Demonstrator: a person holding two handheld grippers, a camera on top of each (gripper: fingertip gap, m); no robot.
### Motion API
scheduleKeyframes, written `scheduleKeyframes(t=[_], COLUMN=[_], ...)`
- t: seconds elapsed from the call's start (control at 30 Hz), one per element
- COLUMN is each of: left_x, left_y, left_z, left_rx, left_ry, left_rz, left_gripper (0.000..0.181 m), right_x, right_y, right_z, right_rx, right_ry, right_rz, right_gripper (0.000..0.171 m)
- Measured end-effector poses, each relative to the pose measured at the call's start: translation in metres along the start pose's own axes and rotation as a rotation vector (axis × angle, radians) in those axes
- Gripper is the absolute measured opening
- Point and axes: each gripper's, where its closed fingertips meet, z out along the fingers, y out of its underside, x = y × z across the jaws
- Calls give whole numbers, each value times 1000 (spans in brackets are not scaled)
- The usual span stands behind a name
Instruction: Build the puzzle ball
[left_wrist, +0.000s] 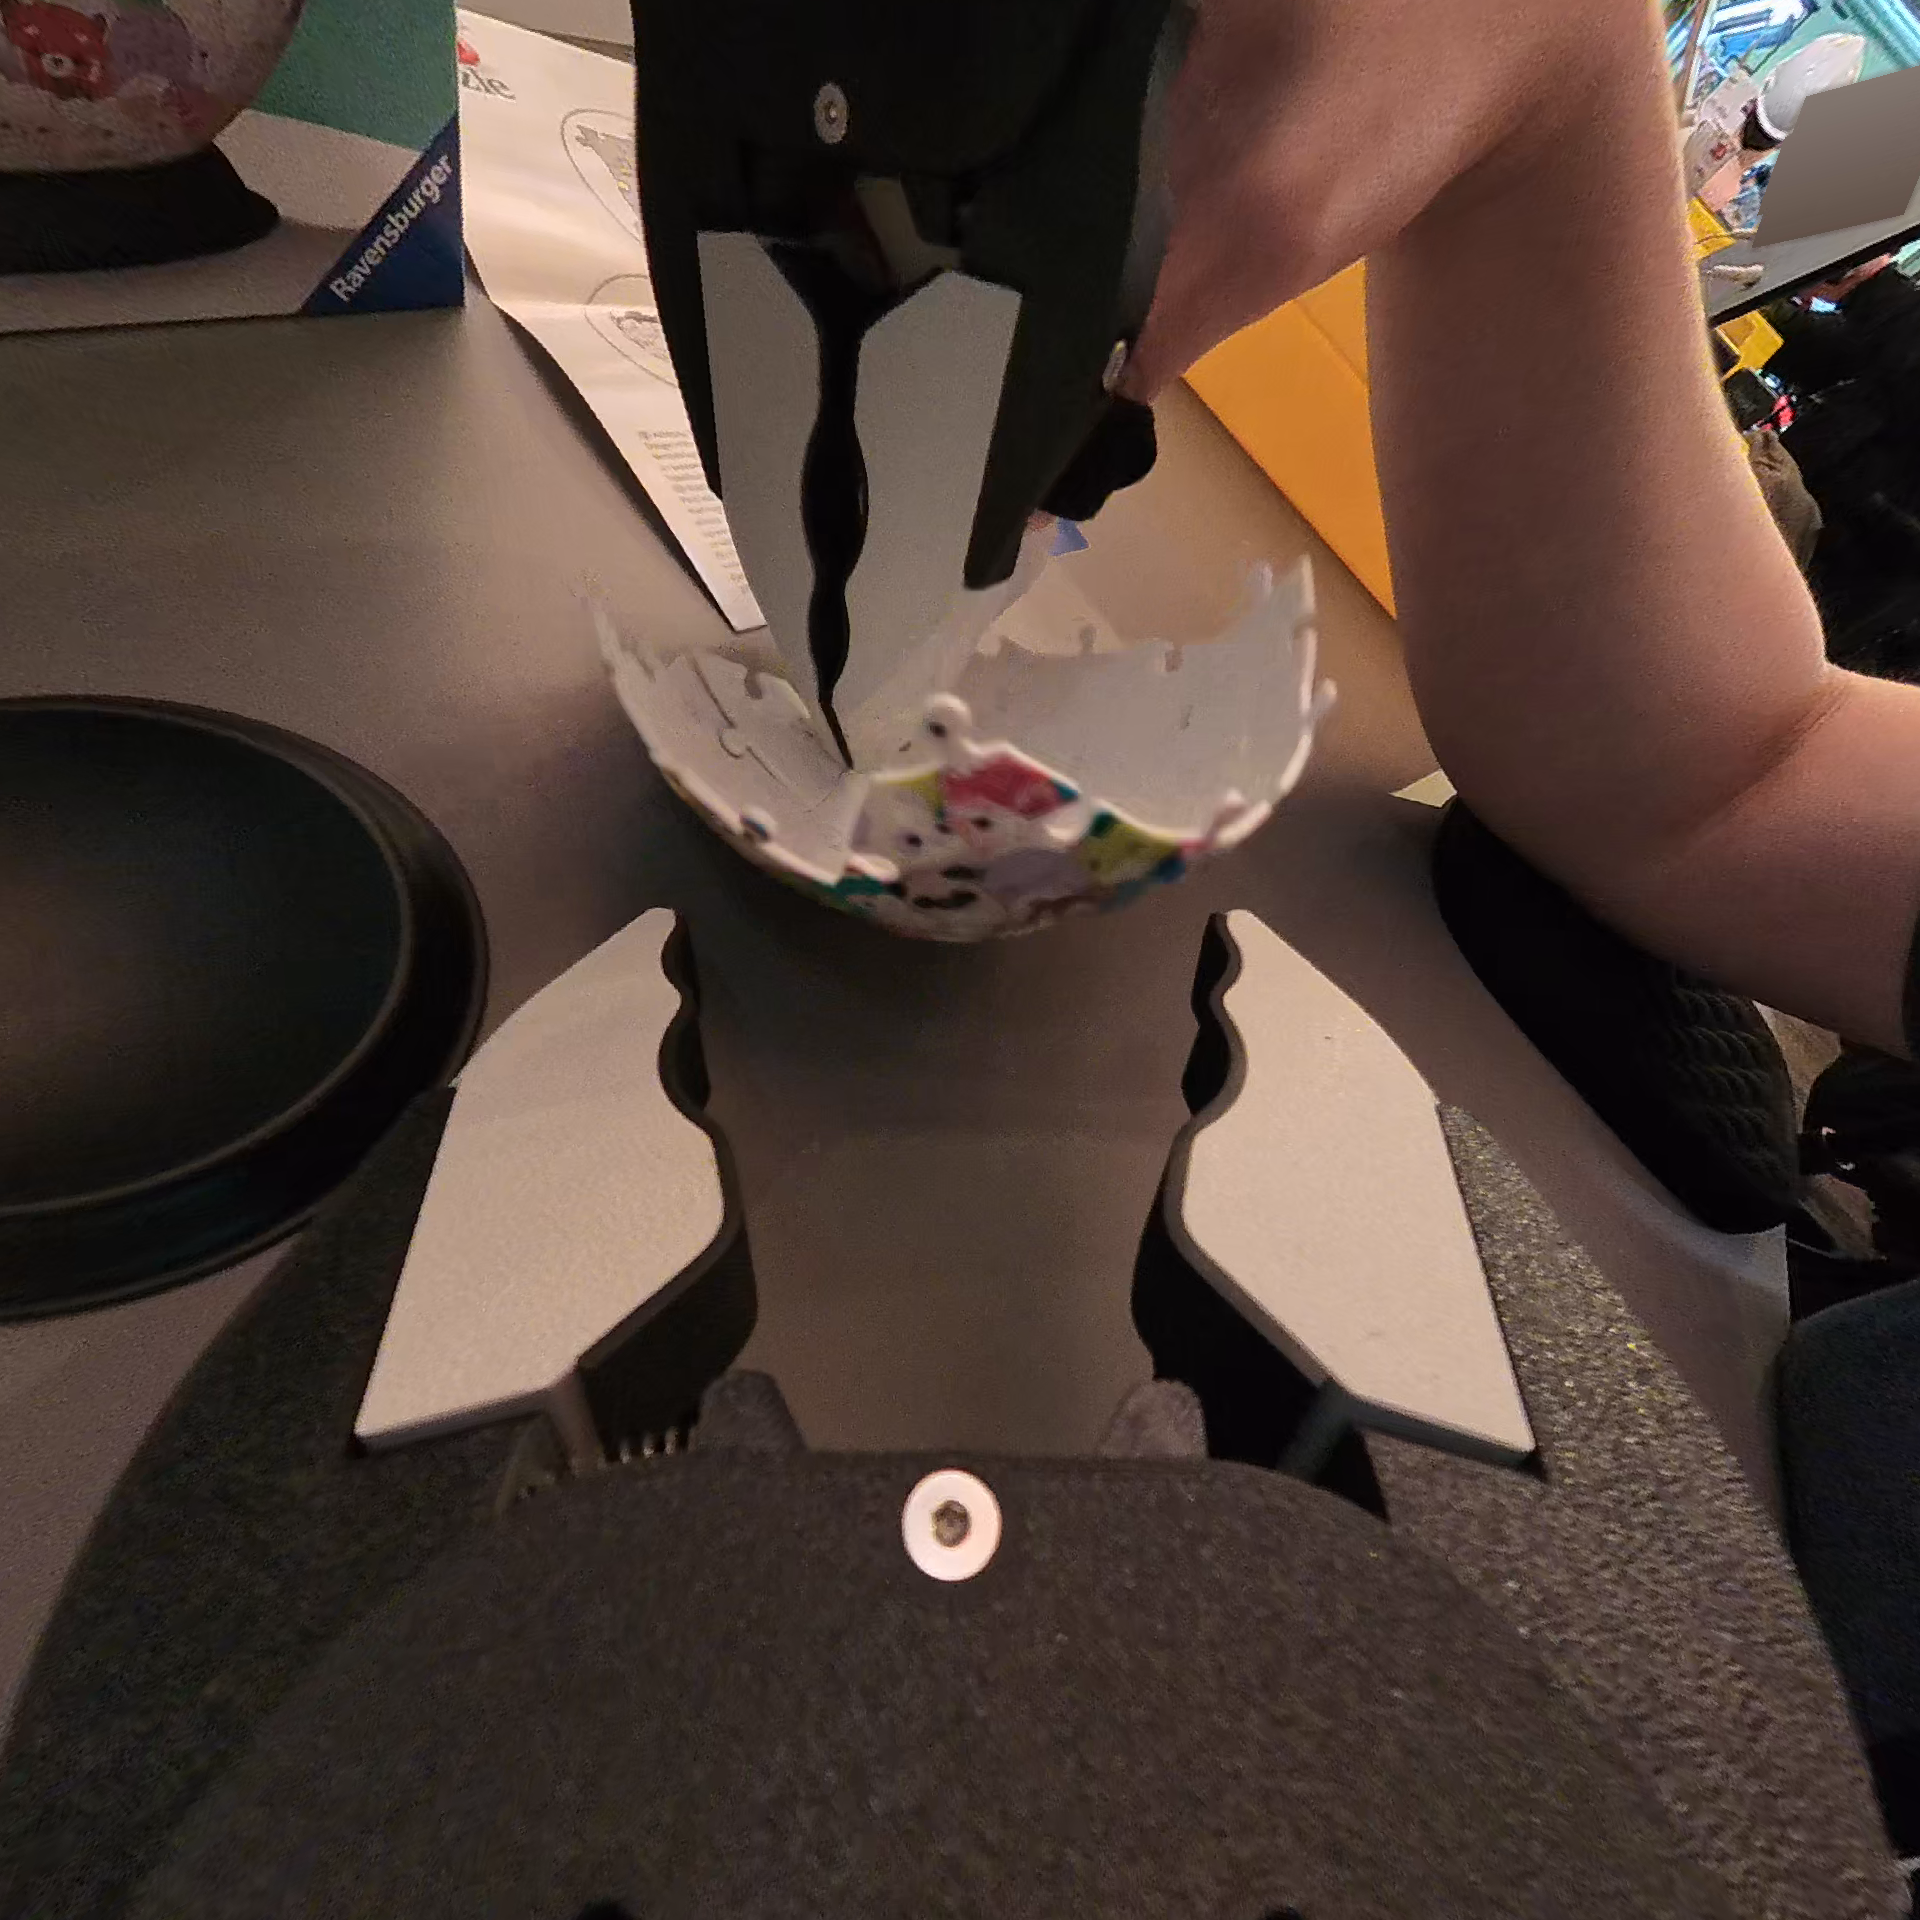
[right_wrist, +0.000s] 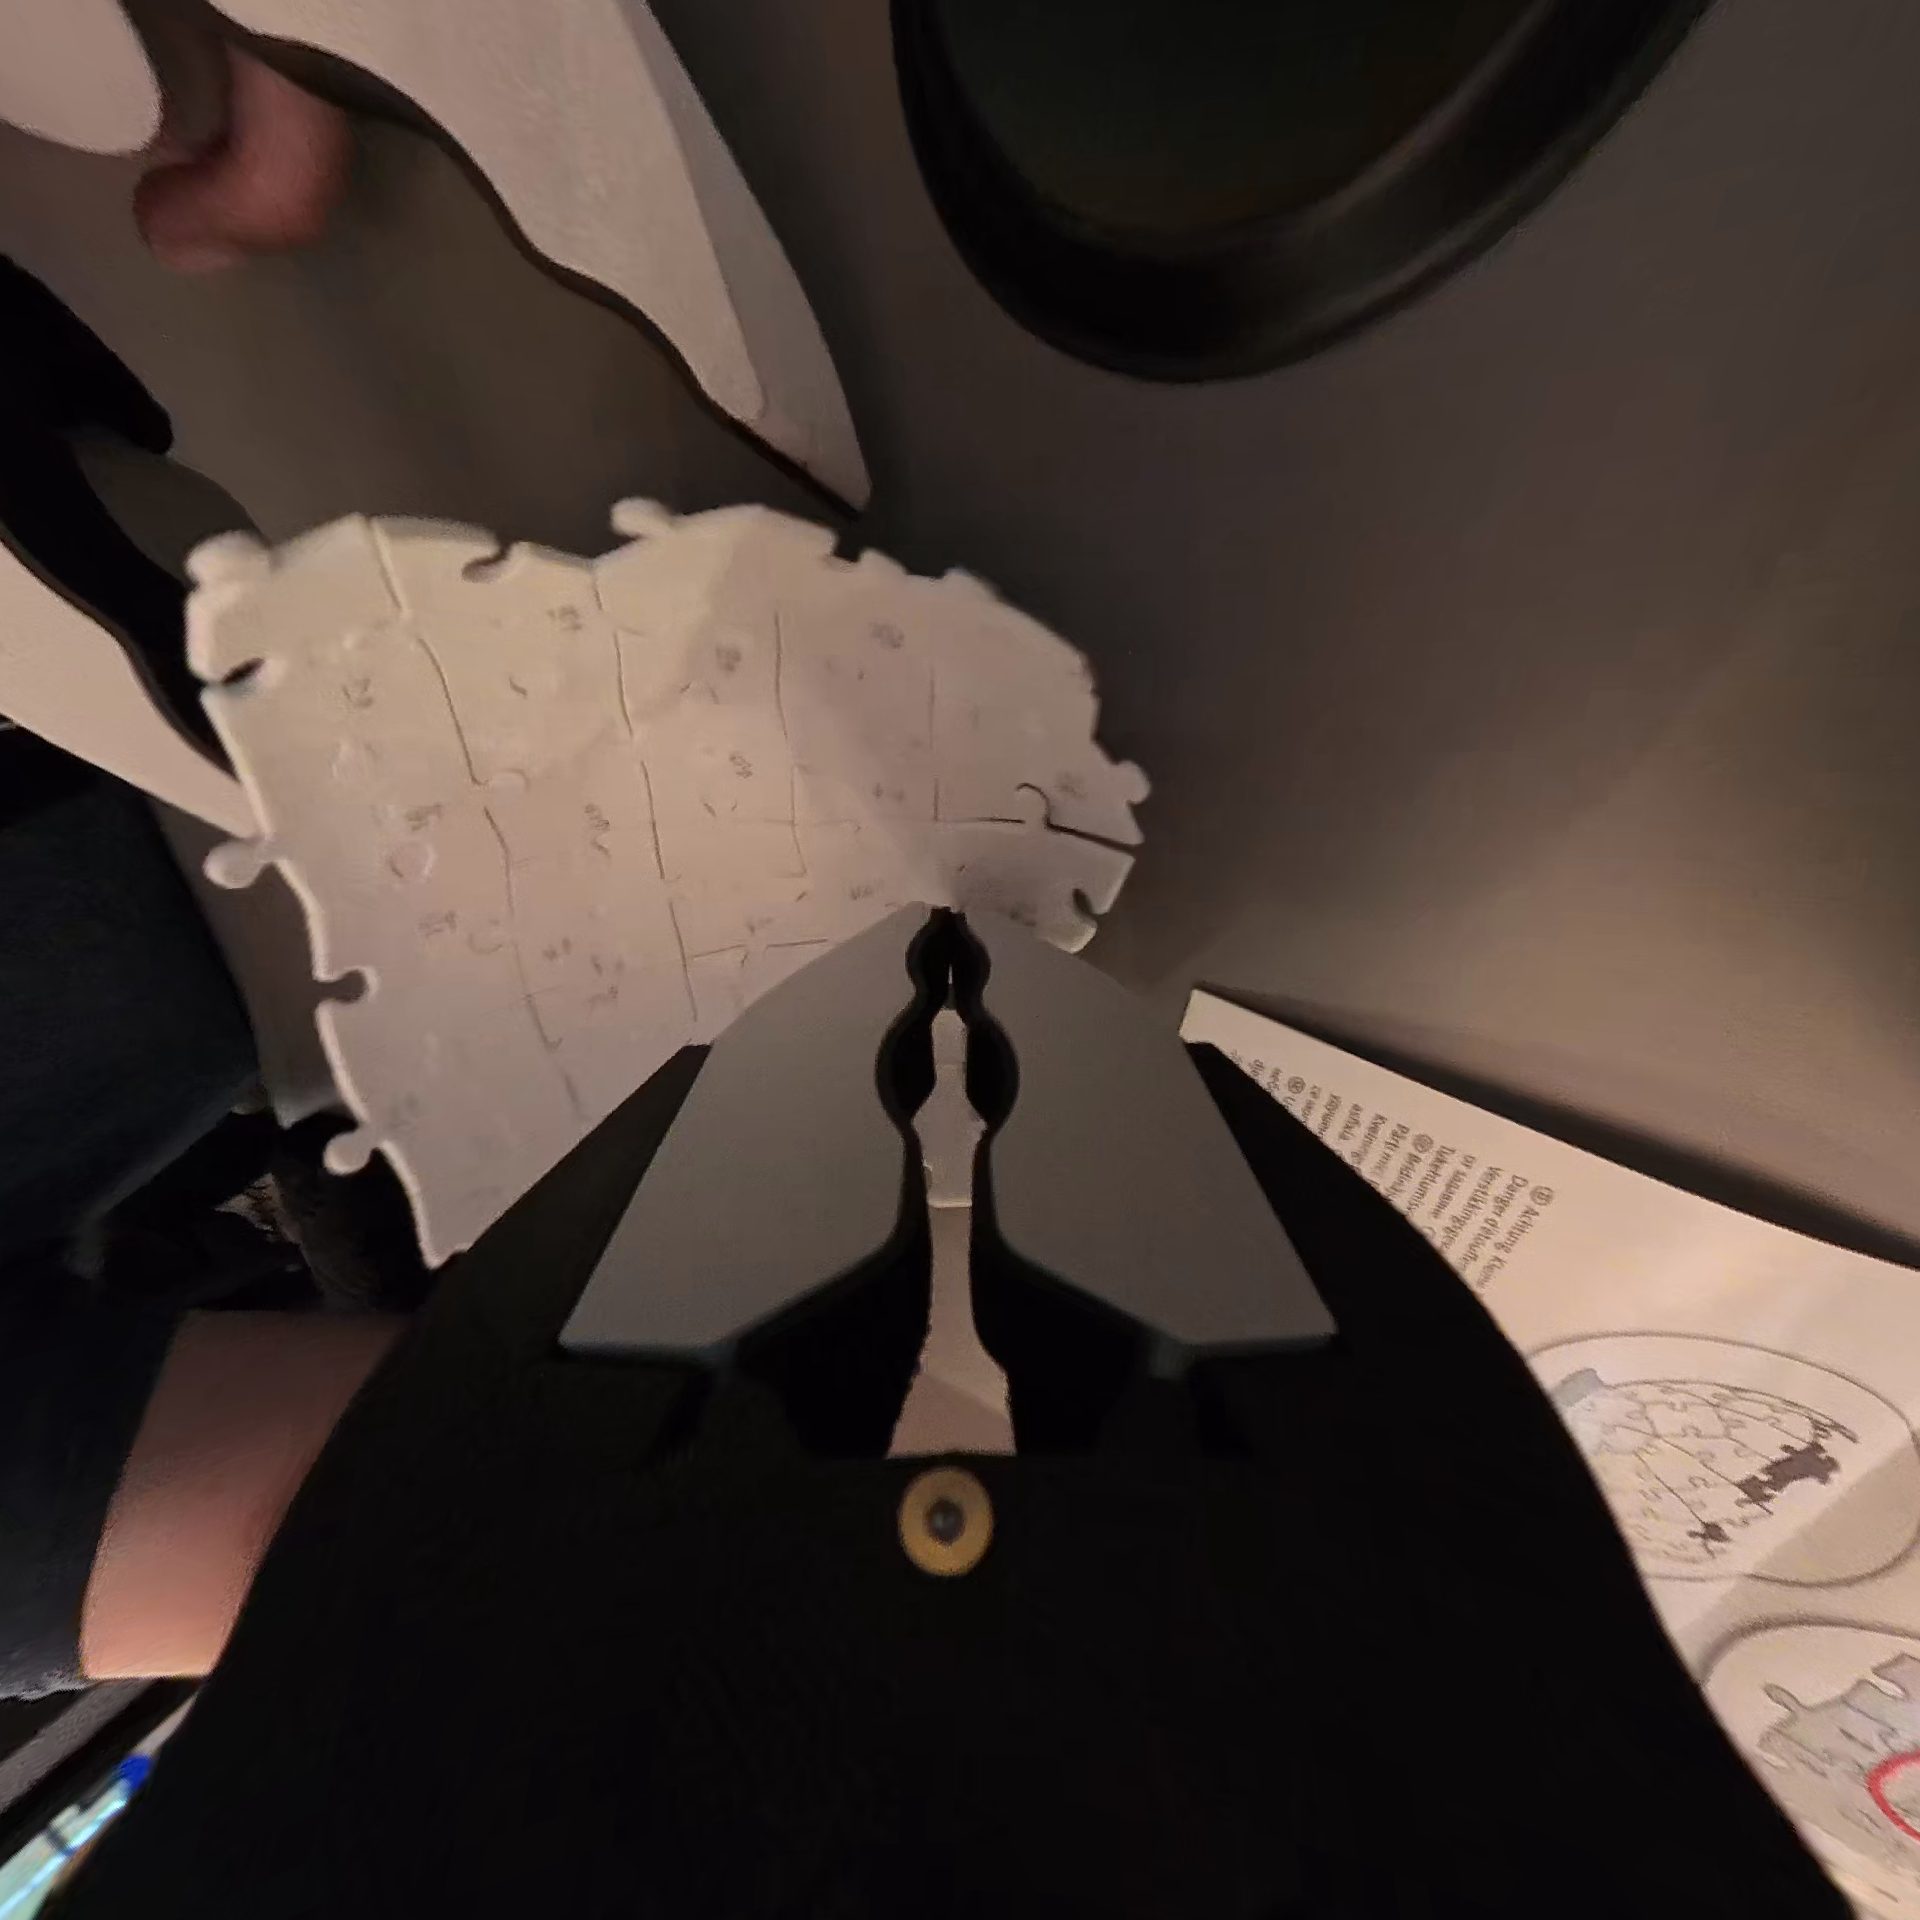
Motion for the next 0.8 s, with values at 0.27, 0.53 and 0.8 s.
scheduleKeyframes(t=[0.27,0.53,0.8], left_x=[3,11,17], left_y=[-3,-10,-15], left_z=[2,0,-5], left_rx=[12,47,82], left_ry=[31,109,172], left_rz=[-9,-3,8], left_gripper=[95,99,97], right_x=[-5,-13,-20], right_y=[0,4,4], right_z=[2,6,0], right_rx=[41,2,8], right_ry=[-90,-121,-155], right_rz=[41,57,20], right_gripper=[1,1,1])
